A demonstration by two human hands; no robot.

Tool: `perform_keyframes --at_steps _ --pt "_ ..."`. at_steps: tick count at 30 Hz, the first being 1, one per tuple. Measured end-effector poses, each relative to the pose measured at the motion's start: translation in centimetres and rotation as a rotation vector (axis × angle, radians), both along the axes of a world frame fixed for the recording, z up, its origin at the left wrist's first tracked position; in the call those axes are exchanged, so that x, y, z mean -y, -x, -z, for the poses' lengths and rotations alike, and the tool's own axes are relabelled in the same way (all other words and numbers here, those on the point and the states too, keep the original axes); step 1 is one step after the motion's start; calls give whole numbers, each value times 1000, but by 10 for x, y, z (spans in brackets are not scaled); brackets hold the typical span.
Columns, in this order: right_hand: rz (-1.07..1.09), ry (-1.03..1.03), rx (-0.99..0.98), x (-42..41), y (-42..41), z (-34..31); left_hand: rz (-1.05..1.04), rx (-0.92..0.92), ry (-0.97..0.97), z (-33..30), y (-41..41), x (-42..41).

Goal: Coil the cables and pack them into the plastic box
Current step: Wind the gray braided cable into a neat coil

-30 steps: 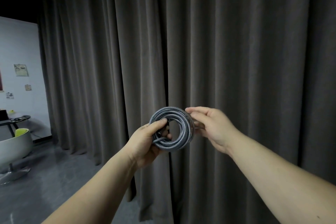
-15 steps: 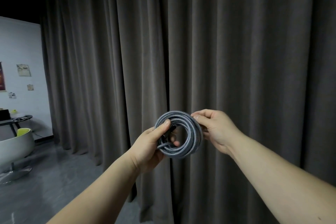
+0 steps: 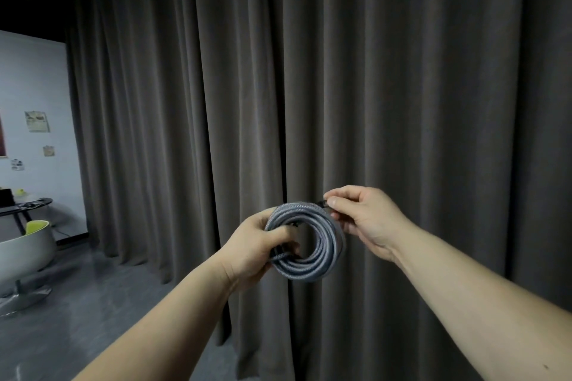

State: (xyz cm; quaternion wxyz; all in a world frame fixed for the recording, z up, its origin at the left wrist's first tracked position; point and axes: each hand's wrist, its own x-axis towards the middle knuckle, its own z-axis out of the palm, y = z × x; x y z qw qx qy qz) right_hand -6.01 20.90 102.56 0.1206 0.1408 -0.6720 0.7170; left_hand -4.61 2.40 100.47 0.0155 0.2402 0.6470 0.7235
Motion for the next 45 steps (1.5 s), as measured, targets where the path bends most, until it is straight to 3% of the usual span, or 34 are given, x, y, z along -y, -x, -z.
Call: perform_keyframes --at_steps 6,10,14,17,23,27,36,45 --pt "63 -172 -64 -6 -4 -6 -156 -182 185 -3 1 3" --pt "118 -172 -60 -8 -4 -5 -179 -213 200 -5 -2 2" --pt "85 -181 -43 -13 -8 -1 -120 -144 36 -6 -1 5" --pt "-56 -169 -50 -17 -14 -5 -112 -57 -67 -9 -1 6" --pt "-292 105 9 -15 -23 -16 -56 84 -223 -12 1 4" --pt "-386 129 25 -19 -23 -14 -25 124 -303 -14 3 3" --pt "-222 87 -62 -14 -15 -8 -73 150 -303 -19 9 9" --pt "-249 175 -51 -14 -14 -8 0 218 -168 -18 8 15"
